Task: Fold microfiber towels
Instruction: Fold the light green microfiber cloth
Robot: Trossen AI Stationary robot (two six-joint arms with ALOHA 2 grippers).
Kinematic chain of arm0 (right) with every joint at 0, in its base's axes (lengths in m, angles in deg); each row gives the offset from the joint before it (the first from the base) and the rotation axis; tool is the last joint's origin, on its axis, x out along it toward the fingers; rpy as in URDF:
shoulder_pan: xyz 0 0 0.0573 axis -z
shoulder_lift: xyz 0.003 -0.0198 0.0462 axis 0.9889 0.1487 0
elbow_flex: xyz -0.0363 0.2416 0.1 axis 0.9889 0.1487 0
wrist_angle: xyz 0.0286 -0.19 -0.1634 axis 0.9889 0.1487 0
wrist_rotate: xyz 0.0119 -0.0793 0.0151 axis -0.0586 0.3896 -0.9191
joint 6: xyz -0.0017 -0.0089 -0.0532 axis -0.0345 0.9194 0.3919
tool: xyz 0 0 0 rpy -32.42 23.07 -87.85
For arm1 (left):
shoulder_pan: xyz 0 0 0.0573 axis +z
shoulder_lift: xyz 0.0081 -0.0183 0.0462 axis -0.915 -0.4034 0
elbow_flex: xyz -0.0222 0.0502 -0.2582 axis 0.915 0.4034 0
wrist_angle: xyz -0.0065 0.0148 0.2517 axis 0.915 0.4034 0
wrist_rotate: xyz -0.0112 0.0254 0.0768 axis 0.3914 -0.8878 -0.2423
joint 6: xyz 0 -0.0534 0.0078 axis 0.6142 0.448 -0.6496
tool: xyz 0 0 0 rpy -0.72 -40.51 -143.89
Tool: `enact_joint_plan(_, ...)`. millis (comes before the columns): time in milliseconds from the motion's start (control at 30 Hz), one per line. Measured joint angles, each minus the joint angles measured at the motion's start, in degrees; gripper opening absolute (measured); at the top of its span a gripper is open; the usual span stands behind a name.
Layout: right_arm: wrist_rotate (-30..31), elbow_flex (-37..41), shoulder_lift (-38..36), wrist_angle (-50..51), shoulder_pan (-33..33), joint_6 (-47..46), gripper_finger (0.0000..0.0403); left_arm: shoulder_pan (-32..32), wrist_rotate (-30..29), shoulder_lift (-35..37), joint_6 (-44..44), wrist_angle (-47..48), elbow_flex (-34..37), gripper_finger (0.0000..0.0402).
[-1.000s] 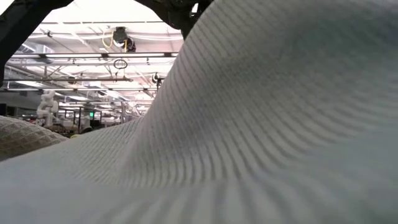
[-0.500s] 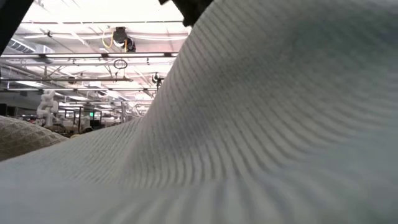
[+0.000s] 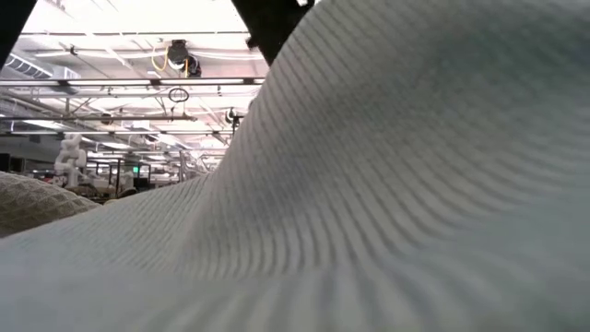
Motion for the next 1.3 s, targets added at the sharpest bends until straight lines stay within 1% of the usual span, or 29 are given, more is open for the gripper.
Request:
enact_joint_plan(67,0.0,0.0,0.0,0.0,0.0,0.0,0.0002,0.7,0.4,0.0,-1.9,-4.2,1.7,0.0313)
enact_joint_plan(167,0.0,0.0,0.0,0.2,0.0,-0.8,0.0002,1.9,-0.2,0.0,-2.3,-6.7,3.0,0.0287)
enact_joint_plan(267,0.0,0.0,0.0,0.2,0.0,-1.5,0.0002,3.0,0.4,0.0,-3.2,-6.6,3.0,0.0254)
enact_joint_plan(333,0.0,0.0,0.0,0.2,0.0,-1.5,0.0002,3.5,1.7,0.0,-4.4,-6.2,3.1,0.0223)
enact_joint_plan(433,0.0,0.0,0.0,0.2,0.0,-1.5,0.0002,4.3,3.0,0.0,-6.5,-6.2,3.1,0.0157)
enact_joint_plan(500,0.0,0.0,0.0,0.2,0.0,-1.5,0.0002,4.4,3.5,0.6,-7.8,-5.8,3.1,0.01)
enact_joint_plan(567,0.0,0.0,0.0,0.1,0.0,-1.5,0.0002,5.0,6.2,1.1,-8.7,-6.1,3.0,0.004)
enact_joint_plan(600,0.0,0.0,0.0,0.1,0.0,-1.7,0.0002,5.3,7.8,1.8,-8.7,-5.6,2.8,0.0021)
enact_joint_plan(633,0.0,0.0,0.0,0.1,0.1,-2.1,0.0002,5.5,8.7,2.5,-8.3,-4.5,2.8,0.0013)
enact_joint_plan(800,0.0,-0.1,-0.7,-1.0,0.1,-4.2,0.0002,6.6,8.8,5.4,-5.2,-2.6,2.8,0.0025)
enact_joint_plan(900,0.0,-0.1,-0.9,-0.5,0.1,-4.3,0.0002,6.6,9.2,5.9,-7.1,-2.7,2.8,0.0046)
enact_joint_plan(967,0.0,-0.1,-0.8,-0.2,0.1,-4.2,0.0002,6.5,9.2,5.5,-7.4,-2.7,2.8,0.0072)
enact_joint_plan(1133,0.0,-0.1,-0.8,-0.2,0.1,-4.1,0.0002,6.2,9.2,4.3,-6.9,-4.0,4.0,0.0157)
enact_joint_plan(1200,0.0,-0.1,-0.8,-0.2,0.1,-4.1,0.0002,6.1,9.6,4.2,-6.2,-3.9,5.4,0.0187)
enact_joint_plan(1300,0.0,-0.1,-0.8,0.1,0.1,-3.6,0.0002,6.1,10.7,4.2,-5.2,-6.8,7.9,0.0222)
